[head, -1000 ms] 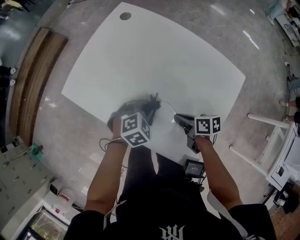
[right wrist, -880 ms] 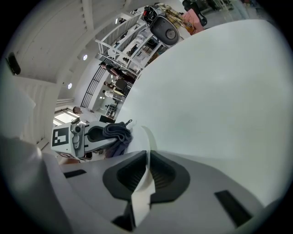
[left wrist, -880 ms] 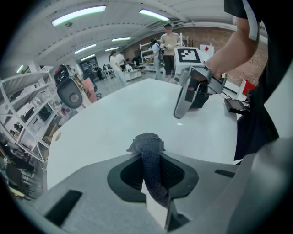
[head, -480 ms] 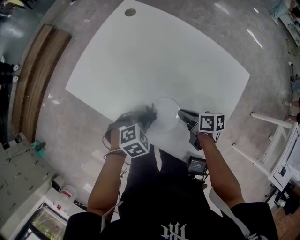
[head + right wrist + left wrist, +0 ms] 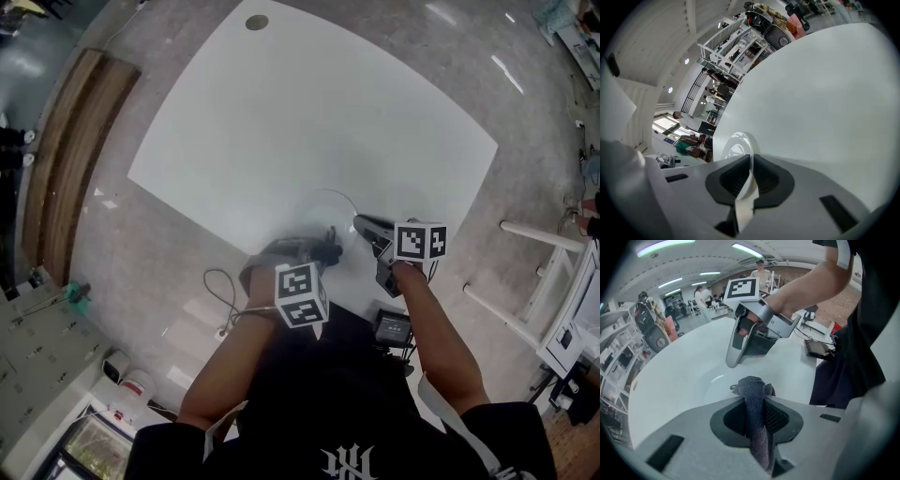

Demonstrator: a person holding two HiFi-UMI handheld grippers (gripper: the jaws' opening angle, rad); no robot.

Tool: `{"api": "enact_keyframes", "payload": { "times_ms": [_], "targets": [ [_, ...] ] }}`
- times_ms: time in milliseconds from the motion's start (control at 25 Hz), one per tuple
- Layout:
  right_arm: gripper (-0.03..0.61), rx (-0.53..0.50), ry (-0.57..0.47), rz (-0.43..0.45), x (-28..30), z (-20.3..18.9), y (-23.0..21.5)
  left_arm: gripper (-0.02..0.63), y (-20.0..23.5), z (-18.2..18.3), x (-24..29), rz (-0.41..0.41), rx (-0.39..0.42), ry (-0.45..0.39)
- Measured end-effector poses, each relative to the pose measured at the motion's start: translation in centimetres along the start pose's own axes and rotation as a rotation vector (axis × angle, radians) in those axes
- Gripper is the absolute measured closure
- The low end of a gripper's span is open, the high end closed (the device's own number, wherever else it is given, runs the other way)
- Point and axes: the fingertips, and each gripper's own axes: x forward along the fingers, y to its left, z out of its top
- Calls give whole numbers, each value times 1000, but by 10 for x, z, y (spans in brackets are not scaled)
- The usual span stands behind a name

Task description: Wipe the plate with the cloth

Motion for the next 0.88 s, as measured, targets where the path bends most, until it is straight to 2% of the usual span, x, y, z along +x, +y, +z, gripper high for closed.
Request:
{"api": "enact_keyframes", "payload": {
  "times_ms": [240, 520, 720, 880],
  "targets": [
    [557, -4, 4, -3, 0, 0, 0, 563, 24, 20, 12, 31, 21, 2],
    [557, -2, 8, -4, 0, -2, -1, 563, 70, 25, 15, 90, -9, 2],
    [557, 1, 3, -5, 0, -2, 0, 563, 106, 11, 6, 138, -62, 11],
    [557, 0, 0, -7, 1, -2, -1, 563, 115, -14, -6, 158, -80, 39]
  ]
}}
